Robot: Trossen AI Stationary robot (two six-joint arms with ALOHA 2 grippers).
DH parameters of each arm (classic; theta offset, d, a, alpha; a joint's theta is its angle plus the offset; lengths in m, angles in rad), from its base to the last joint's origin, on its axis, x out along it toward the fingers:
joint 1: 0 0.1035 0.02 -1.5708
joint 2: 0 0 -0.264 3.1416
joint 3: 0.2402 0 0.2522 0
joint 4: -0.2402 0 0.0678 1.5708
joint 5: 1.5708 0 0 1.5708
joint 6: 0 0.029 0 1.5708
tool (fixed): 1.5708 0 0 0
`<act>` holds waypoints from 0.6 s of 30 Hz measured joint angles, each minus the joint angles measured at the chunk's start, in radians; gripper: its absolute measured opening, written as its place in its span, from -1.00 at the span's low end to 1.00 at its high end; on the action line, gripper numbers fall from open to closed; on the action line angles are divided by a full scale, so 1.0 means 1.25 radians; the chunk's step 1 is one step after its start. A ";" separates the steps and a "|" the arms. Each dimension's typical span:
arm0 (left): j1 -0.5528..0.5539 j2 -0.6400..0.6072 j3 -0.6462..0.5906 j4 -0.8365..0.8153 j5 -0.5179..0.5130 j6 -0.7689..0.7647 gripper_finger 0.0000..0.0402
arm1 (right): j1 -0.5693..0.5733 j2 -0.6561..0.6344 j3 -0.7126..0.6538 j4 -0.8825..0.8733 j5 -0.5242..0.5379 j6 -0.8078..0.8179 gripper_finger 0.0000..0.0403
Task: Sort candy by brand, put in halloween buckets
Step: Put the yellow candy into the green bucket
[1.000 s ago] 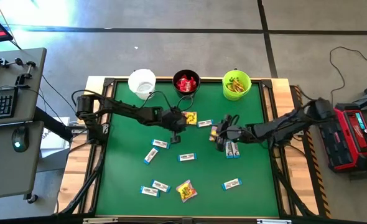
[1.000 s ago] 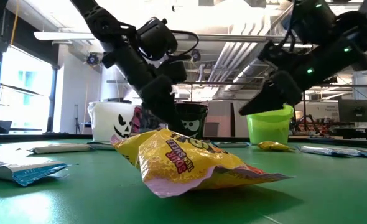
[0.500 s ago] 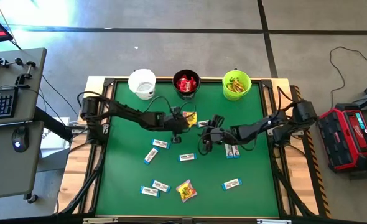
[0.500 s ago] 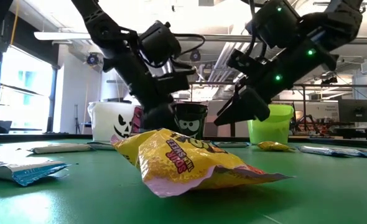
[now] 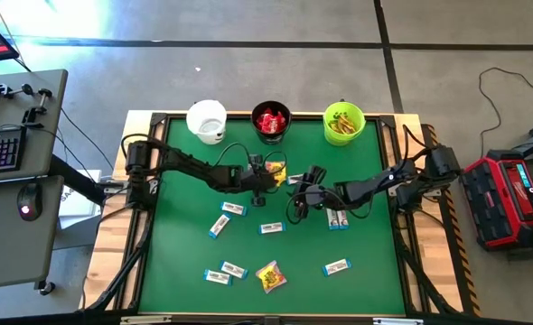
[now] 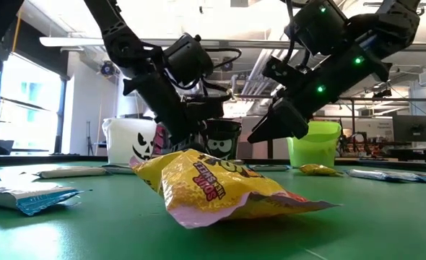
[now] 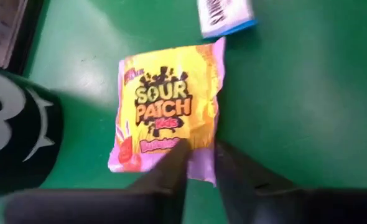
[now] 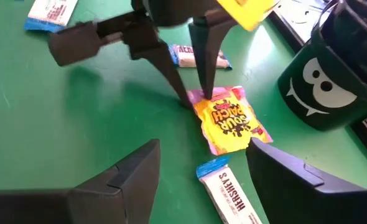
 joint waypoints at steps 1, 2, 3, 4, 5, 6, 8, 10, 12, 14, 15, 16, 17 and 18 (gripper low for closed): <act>0.001 0.000 0.000 -0.002 -0.004 0.005 -0.80 | 0.000 0.000 0.000 -0.001 0.007 -0.001 0.09; 0.001 0.000 0.000 -0.003 -0.006 0.007 -0.89 | 0.000 0.000 0.000 -0.003 0.011 -0.005 0.07; 0.002 0.000 -0.001 -0.003 -0.005 0.006 -0.94 | 0.000 0.000 0.000 -0.007 0.013 -0.011 0.04; 0.001 0.000 -0.001 -0.003 -0.002 0.003 -0.95 | 0.000 0.000 0.000 -0.010 0.014 -0.019 0.01; 0.001 0.000 -0.001 -0.003 -0.001 0.001 -0.95 | 0.000 0.000 0.000 -0.012 0.014 -0.029 -0.02; 0.001 0.000 -0.001 -0.003 0.000 0.000 -0.96 | 0.000 0.000 0.000 -0.012 0.014 -0.035 -0.04; -0.001 -0.008 -0.002 -0.006 0.010 -0.007 -0.99 | 0.000 0.000 0.000 -0.013 0.014 -0.057 -0.09; -0.002 -0.020 -0.002 -0.007 0.042 -0.026 -0.99 | 0.000 0.000 0.002 -0.012 0.016 -0.085 -0.10; -0.003 -0.036 -0.002 -0.006 0.078 -0.051 -1.00 | 0.000 0.000 0.003 -0.014 0.016 -0.111 -0.07; -0.003 -0.054 -0.002 -0.010 0.106 -0.072 -1.00 | 0.000 0.000 0.003 -0.021 0.015 -0.125 -0.01; -0.003 -0.063 -0.002 -0.010 0.117 -0.082 -1.00 | -0.004 0.000 0.003 -0.021 0.008 -0.127 0.04; -0.003 -0.073 -0.002 -0.015 0.130 -0.091 -1.00 | -0.004 0.000 0.003 -0.021 0.004 -0.129 0.08; -0.003 -0.083 -0.002 -0.016 0.144 -0.099 -1.00 | -0.004 0.000 0.003 -0.023 0.002 -0.133 0.13; -0.002 -0.093 -0.002 -0.016 0.161 -0.111 -1.00 | -0.004 0.000 0.003 -0.022 0.002 -0.141 0.17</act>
